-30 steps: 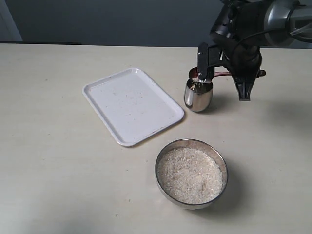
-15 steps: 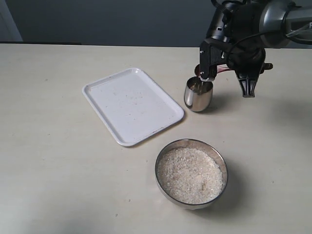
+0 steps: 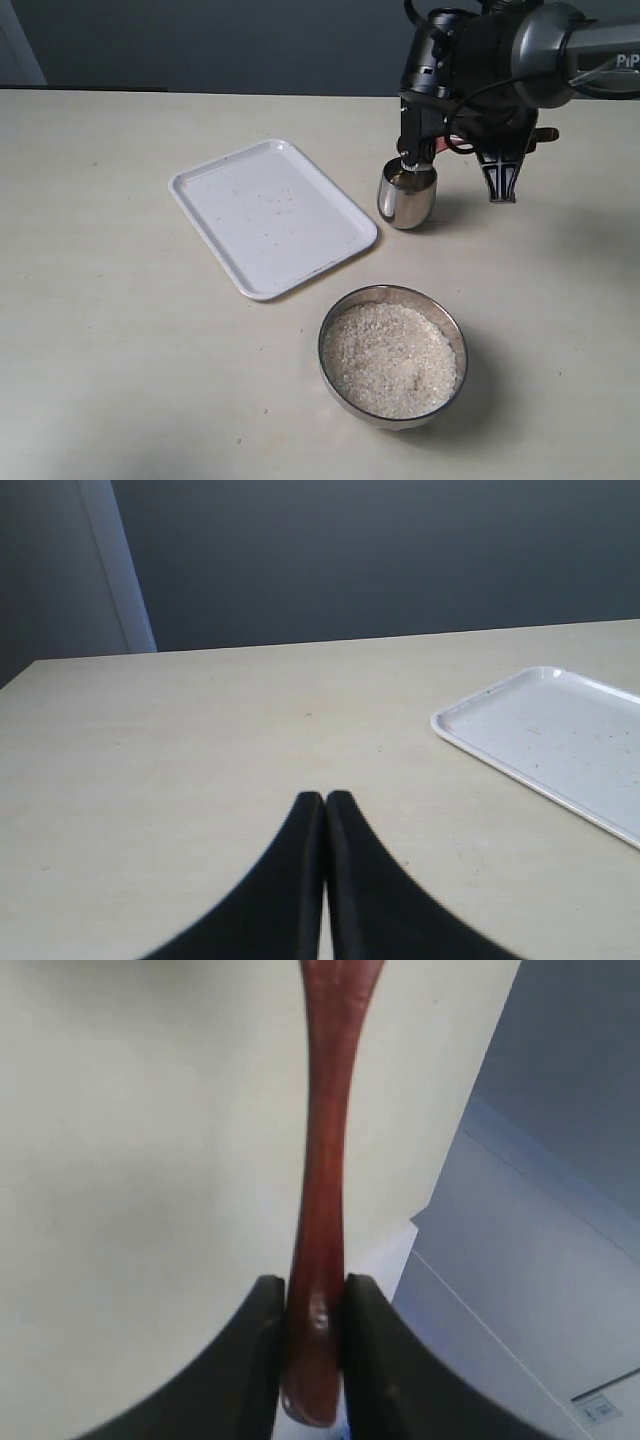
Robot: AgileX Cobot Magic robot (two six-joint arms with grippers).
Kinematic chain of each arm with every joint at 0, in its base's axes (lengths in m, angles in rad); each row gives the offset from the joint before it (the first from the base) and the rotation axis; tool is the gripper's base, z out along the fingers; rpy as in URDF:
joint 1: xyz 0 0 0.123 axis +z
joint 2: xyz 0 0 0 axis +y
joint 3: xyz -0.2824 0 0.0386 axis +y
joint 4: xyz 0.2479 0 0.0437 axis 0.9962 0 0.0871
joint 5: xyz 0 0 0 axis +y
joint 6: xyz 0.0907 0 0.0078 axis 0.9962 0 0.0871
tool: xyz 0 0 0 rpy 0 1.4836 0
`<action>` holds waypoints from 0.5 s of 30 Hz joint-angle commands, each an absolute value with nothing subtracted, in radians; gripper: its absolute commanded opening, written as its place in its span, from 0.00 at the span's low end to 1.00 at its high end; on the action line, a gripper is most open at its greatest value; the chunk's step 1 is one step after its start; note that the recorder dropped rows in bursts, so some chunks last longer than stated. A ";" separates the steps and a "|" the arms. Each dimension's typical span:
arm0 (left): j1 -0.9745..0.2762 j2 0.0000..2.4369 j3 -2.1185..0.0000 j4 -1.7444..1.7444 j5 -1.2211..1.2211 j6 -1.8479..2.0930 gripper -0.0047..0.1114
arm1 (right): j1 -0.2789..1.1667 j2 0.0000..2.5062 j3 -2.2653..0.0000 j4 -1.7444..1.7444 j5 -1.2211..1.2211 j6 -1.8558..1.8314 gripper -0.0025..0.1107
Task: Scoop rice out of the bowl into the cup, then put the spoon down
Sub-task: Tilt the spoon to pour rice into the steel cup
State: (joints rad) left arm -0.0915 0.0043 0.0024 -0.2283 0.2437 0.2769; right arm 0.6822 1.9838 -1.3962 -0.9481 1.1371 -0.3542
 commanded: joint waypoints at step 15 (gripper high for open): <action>-0.093 0.000 0.000 -0.227 0.235 0.272 0.04 | 0.708 1.964 -1.400 -0.969 1.193 -0.148 0.02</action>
